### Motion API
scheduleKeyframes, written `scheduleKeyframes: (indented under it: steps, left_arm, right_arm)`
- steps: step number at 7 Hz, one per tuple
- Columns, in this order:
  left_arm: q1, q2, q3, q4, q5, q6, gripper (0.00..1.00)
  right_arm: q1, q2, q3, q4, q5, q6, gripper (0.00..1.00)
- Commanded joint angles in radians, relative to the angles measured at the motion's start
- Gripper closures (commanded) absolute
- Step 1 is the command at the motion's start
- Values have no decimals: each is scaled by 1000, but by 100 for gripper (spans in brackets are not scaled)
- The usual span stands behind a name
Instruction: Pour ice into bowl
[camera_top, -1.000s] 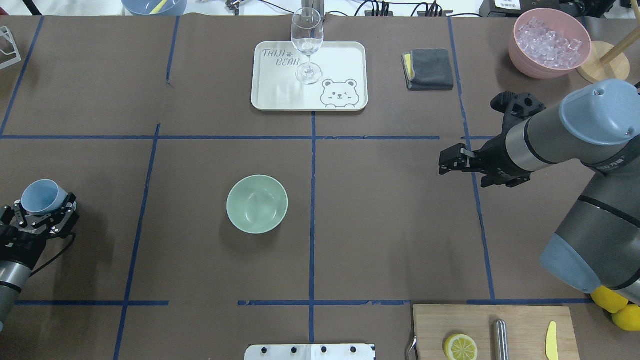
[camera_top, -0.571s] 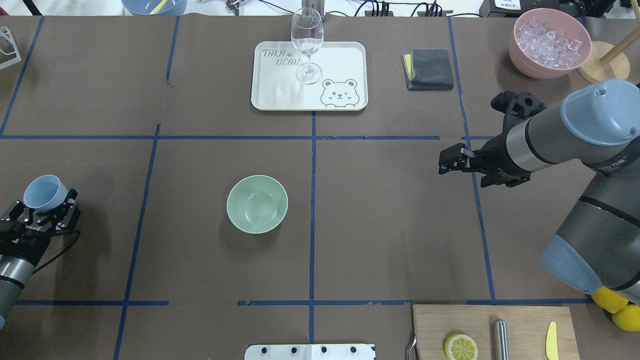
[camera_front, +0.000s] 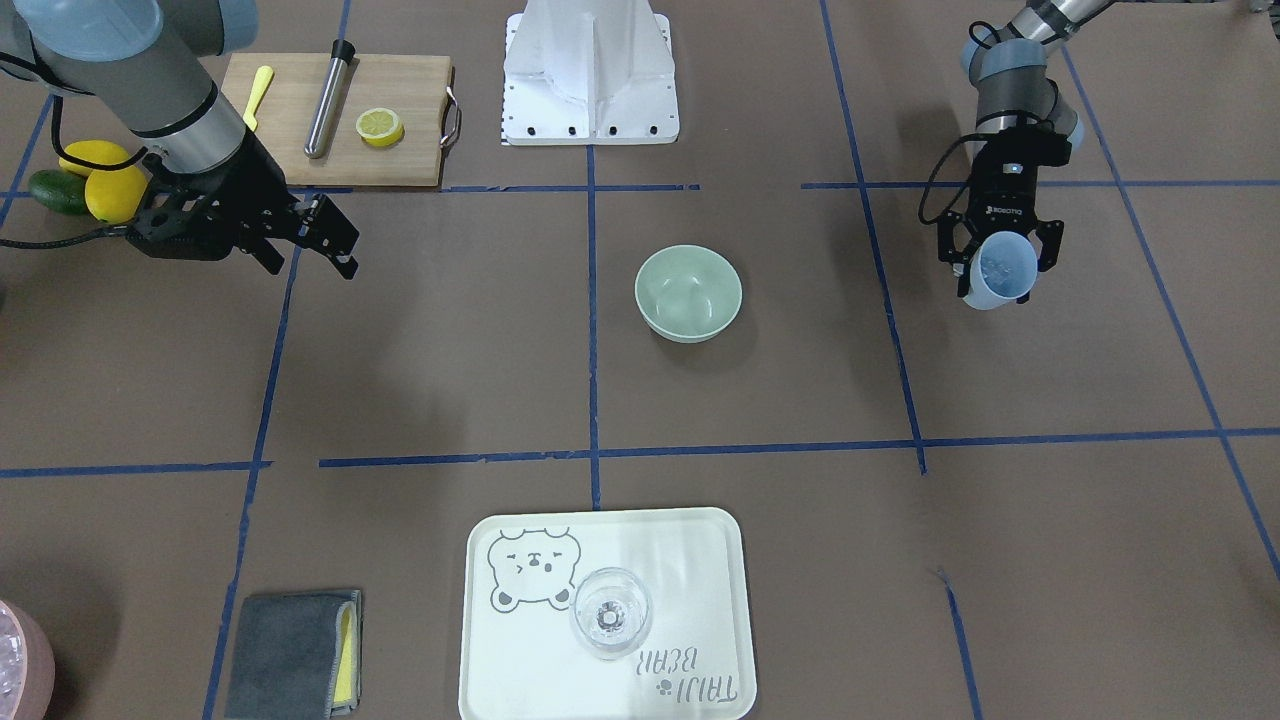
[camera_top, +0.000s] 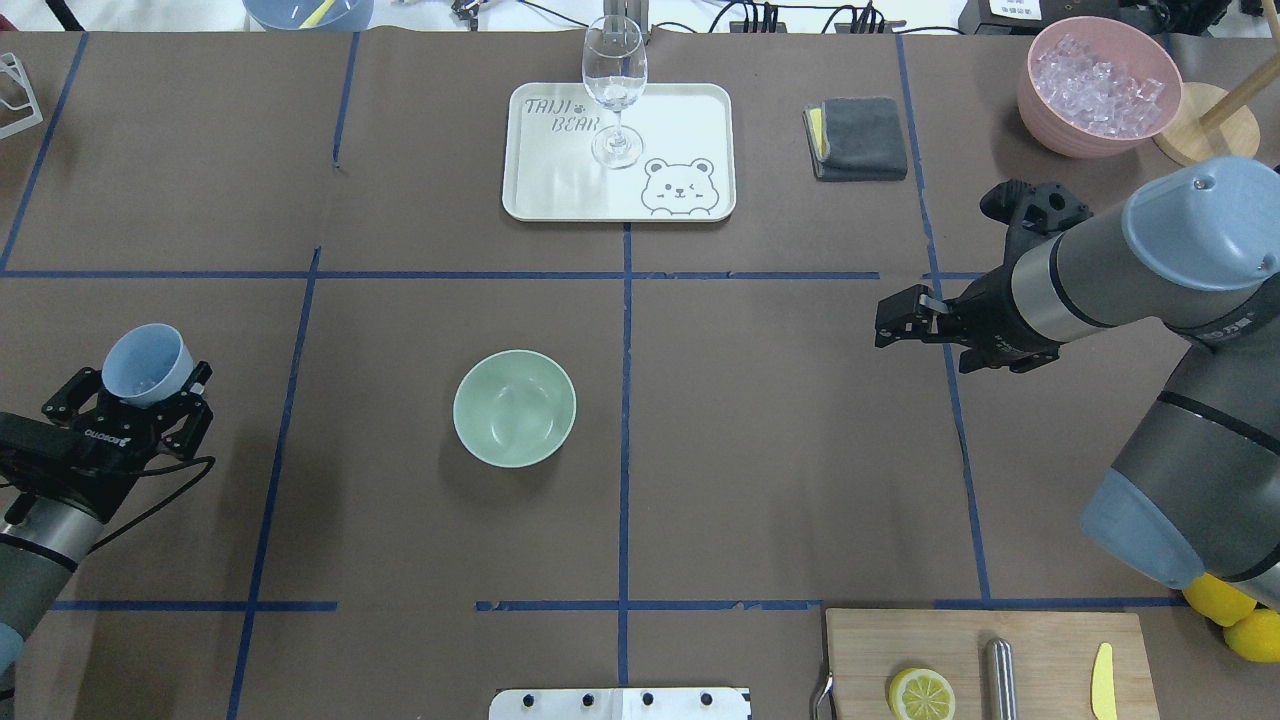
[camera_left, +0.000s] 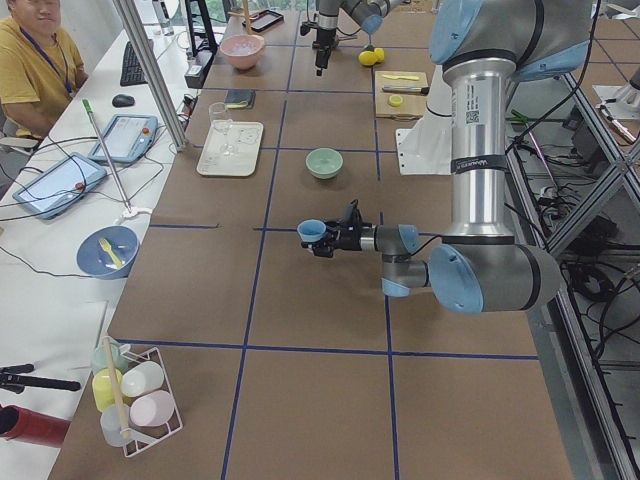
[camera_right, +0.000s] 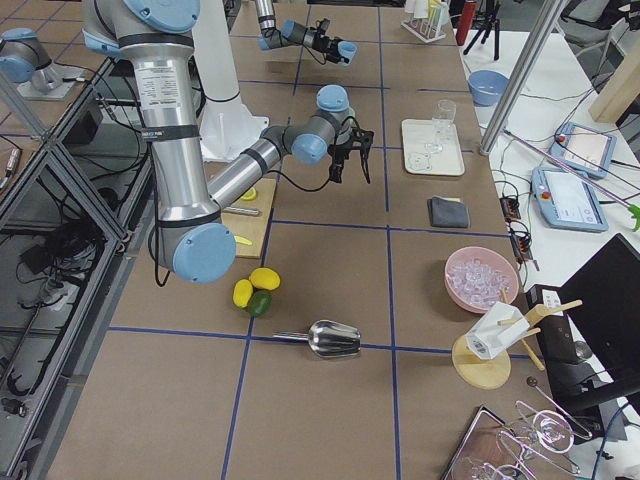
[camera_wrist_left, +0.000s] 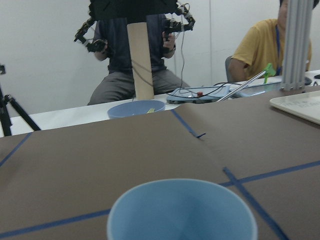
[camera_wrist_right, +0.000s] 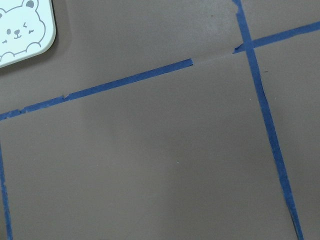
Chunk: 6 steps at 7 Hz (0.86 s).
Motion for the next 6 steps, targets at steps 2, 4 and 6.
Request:
scheduleKeyframes:
  steps: [2,4,6]
  left_arm:
    - [9,-158,-76,53,-6,464,100]
    - [12,-256,-114,252,23,678,100]
    - [16,-301,-102,446,31,686,100]
  right_arm:
    - [8,-4,-1,0,-2,-1,0]
    - [24,-24,1,0,-2,-1,0]
    - [35,-34,4,0,-5,-1,0]
